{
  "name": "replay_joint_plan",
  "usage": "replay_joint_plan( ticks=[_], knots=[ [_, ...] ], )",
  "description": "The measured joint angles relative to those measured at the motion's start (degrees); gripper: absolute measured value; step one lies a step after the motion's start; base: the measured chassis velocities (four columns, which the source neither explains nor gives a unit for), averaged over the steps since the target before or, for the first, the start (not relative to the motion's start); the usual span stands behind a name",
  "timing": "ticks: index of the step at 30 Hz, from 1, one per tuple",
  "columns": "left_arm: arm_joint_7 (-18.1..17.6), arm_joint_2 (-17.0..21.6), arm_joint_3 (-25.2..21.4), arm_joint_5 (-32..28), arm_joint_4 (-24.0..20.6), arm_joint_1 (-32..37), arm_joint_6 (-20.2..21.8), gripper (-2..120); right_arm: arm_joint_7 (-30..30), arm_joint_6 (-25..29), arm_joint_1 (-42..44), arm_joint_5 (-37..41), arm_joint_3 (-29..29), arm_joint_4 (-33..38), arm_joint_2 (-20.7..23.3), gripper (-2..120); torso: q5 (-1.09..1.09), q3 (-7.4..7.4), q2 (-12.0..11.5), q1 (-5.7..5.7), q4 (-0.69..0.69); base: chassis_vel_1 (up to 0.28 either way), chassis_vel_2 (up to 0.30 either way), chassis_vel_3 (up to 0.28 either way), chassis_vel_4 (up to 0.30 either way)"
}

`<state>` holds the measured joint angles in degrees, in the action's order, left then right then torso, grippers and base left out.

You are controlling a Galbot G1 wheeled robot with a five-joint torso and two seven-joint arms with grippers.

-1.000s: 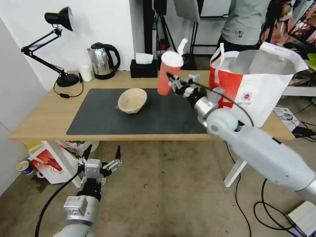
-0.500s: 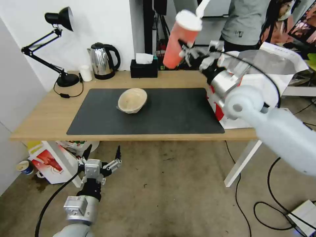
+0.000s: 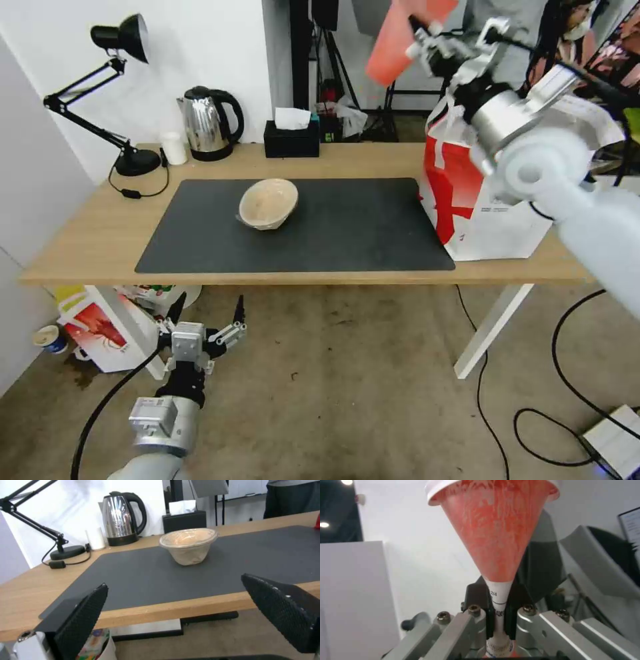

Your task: Pick up the trash from the table and place it into the takeout bag.

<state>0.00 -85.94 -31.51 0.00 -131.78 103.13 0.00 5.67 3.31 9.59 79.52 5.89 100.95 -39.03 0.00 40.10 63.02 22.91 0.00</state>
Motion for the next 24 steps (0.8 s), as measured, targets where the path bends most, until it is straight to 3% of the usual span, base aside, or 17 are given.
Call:
replay_joint_plan(
  ticks=[10, 24],
  knots=[
    [0.0, 0.0, 0.0, 0.0, 0.0, 0.0, 0.0, 100, -2.42, 0.27, 3.27, -1.83, -4.92, -4.67, 1.75, 5, 0.0, 0.0, 0.0, 0.0, 0.0, 0.0, 0.0, 0.0, 0.0],
    [0.0, 0.0, 0.0, 0.0, 0.0, 0.0, 0.0, 100, -4.24, 0.63, 11.58, -4.74, -11.53, -5.69, 3.25, 5, -0.01, 0.0, 0.0, 0.0, 0.0, 0.0, 0.0, 0.0, 0.0]
  ],
)
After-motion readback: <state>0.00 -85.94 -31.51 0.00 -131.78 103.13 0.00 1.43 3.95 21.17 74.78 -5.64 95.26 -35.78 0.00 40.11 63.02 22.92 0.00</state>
